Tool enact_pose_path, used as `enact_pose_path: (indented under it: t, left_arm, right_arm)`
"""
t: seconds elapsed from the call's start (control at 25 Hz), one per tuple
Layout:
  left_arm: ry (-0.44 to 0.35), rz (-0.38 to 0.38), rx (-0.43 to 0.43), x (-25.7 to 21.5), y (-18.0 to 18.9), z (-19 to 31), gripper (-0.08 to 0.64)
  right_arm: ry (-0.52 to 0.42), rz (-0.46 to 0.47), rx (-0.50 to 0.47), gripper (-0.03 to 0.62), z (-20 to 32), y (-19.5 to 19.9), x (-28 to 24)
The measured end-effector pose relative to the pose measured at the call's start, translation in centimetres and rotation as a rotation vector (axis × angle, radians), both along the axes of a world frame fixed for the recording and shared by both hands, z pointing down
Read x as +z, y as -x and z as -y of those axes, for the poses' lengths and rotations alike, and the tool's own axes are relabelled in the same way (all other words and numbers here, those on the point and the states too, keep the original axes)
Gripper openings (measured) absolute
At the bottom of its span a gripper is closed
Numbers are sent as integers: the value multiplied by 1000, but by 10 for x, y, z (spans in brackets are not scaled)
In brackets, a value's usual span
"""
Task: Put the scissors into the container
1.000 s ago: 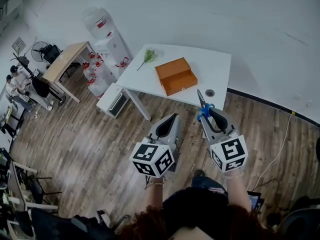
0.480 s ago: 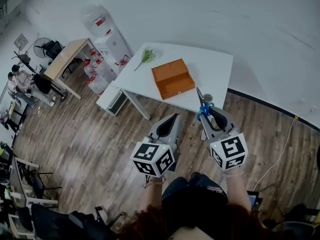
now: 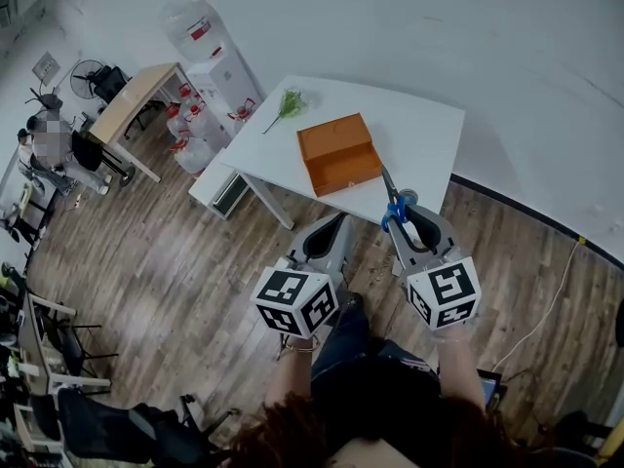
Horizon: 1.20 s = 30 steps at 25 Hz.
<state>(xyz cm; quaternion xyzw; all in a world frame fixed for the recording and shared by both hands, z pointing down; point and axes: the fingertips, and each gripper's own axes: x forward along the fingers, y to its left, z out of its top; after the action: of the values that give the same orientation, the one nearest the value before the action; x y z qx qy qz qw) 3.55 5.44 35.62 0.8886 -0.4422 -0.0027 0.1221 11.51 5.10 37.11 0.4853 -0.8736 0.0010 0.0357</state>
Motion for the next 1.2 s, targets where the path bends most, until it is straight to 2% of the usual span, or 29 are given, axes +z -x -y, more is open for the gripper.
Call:
enact_pose_path:
  t: [0.32, 0.84, 1.2]
  left_arm:
    - [4, -3, 6, 5, 2, 44, 15]
    - [17, -52, 9, 4, 39, 130, 15]
    - [10, -54, 37, -1, 66, 185, 15]
  right_arm:
    - [13, -9, 0, 80, 43, 5, 6]
    - [28, -61, -3, 80, 124, 43, 6]
    - [20, -124, 12, 80, 183, 68, 0]
